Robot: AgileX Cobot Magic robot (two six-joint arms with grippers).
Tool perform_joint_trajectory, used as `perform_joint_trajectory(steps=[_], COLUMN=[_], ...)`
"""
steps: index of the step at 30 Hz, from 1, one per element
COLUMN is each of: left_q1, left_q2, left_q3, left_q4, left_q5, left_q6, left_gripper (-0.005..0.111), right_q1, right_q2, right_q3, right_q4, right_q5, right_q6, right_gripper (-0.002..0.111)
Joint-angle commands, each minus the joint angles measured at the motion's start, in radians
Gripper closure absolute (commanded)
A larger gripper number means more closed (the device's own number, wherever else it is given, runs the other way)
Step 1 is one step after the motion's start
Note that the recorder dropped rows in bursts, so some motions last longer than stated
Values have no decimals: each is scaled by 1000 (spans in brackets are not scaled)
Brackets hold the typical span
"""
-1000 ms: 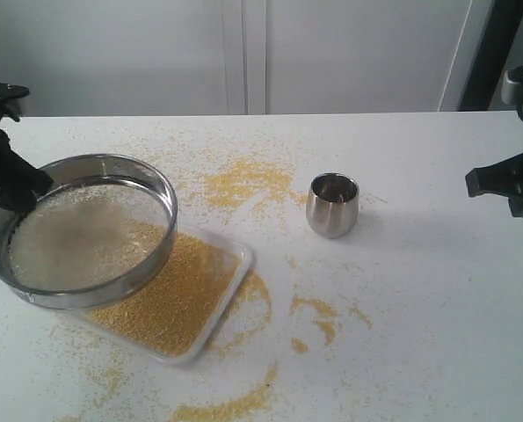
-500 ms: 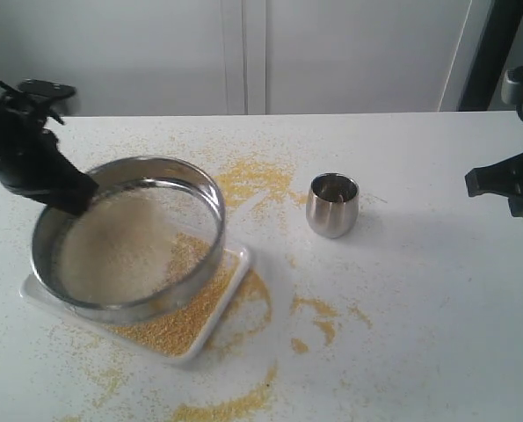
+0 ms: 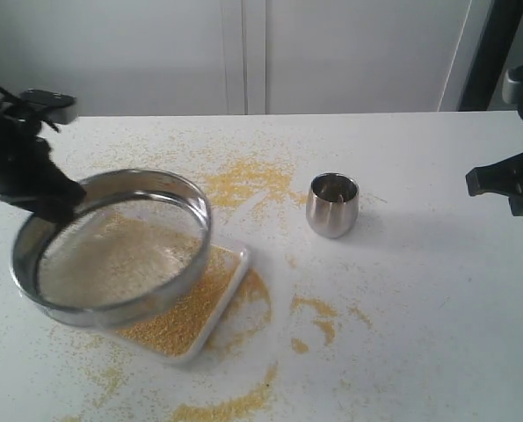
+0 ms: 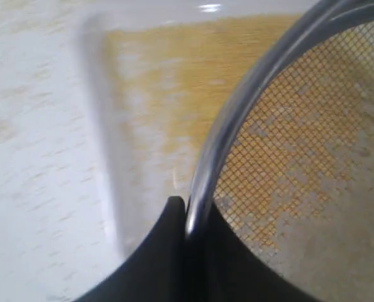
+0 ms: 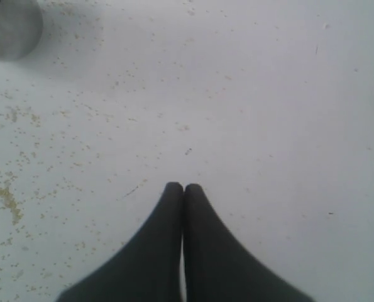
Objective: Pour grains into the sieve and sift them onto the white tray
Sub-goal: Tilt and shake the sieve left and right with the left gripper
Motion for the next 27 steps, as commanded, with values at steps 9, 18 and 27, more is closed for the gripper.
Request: perform_joint_trajectory(steps=[9,18,27], left_q1=[-107,-110,22], left_q2=[-12,-15,-15], left_q3=[32,37,25], left_q4=[-120,-96,56], left_q5=[-12,27,-68], left_q6=[112,69,-234], left_gripper=[107,107,107], right_q1=[-2,-2,-2], right_q2=[-7,-7,-7], right_q3=[2,2,2], right_q4=[-3,-3,-3], right_q5=[-13,-13,-13], right_q6=[4,4,4], right_gripper=[108,108,108])
